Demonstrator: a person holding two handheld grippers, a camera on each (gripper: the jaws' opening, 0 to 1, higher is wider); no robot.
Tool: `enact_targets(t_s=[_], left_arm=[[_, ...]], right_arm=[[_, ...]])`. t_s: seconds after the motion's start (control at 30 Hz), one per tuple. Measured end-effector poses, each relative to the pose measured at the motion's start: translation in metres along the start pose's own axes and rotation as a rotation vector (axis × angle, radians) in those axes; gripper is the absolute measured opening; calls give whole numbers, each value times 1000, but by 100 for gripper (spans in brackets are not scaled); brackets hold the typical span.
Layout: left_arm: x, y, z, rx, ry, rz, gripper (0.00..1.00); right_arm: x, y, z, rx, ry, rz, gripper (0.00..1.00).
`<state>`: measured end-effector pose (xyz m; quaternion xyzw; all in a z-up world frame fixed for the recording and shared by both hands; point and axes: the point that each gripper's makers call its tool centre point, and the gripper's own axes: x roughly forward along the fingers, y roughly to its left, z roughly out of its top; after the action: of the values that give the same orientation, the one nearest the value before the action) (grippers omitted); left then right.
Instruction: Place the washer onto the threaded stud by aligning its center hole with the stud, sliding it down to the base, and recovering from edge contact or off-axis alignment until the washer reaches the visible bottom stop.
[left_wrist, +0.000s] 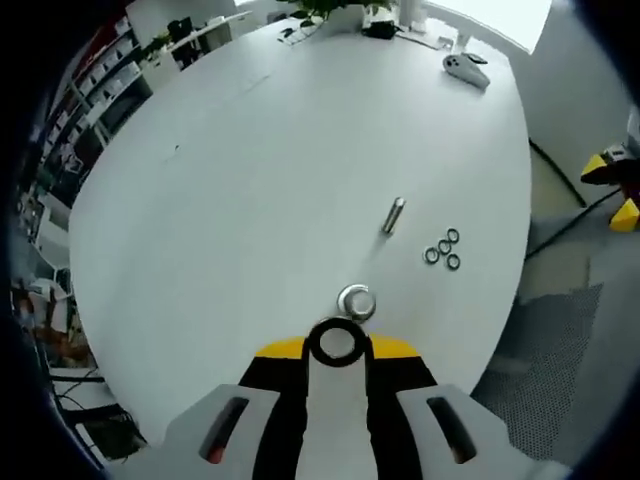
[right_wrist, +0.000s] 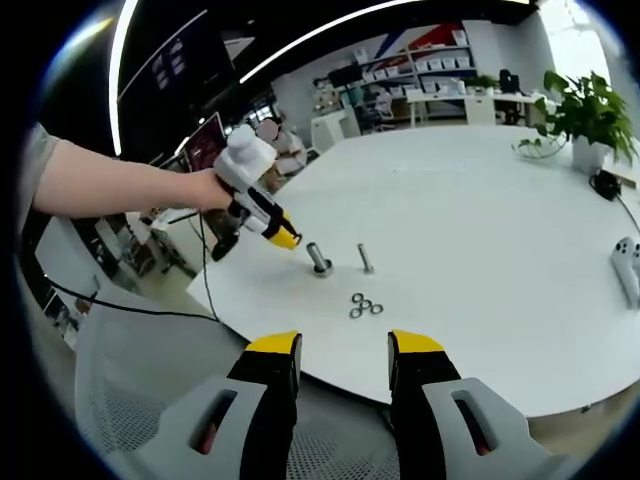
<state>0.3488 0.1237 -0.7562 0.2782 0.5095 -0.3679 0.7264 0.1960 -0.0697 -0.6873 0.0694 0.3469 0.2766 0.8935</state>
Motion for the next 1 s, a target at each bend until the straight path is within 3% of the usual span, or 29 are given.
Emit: enact_targets(t_s=[0.57, 1.0], left_arm=[[12, -15, 13, 64, 35, -34, 19], [24, -17, 13, 114, 77, -39, 19]], right_arm=[[0, 0, 0, 2, 1, 2, 37], [1, 1, 0, 1, 2, 3, 37]])
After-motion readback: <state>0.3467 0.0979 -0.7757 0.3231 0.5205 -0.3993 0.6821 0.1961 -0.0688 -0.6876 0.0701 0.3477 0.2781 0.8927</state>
